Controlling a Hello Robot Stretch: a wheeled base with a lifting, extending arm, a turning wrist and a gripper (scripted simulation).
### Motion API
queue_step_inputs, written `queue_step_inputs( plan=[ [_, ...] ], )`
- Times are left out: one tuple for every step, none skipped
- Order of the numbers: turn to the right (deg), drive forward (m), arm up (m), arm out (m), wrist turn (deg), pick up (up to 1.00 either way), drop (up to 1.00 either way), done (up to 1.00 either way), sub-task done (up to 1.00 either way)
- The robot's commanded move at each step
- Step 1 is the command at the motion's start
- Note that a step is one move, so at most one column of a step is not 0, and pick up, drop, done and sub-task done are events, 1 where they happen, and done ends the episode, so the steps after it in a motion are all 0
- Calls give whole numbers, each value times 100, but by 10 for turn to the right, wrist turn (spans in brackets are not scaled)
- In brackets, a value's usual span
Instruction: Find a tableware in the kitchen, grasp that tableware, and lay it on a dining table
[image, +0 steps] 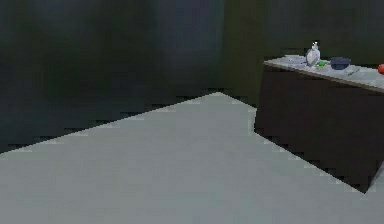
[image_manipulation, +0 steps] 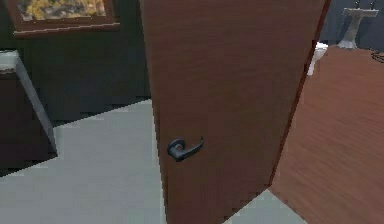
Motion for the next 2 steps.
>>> queue_step_inputs(
  plan=[
    [90,0,0,0,0,0,0,0,0],
    [0,35,0,0,0,0,0,0,0]
  ],
)
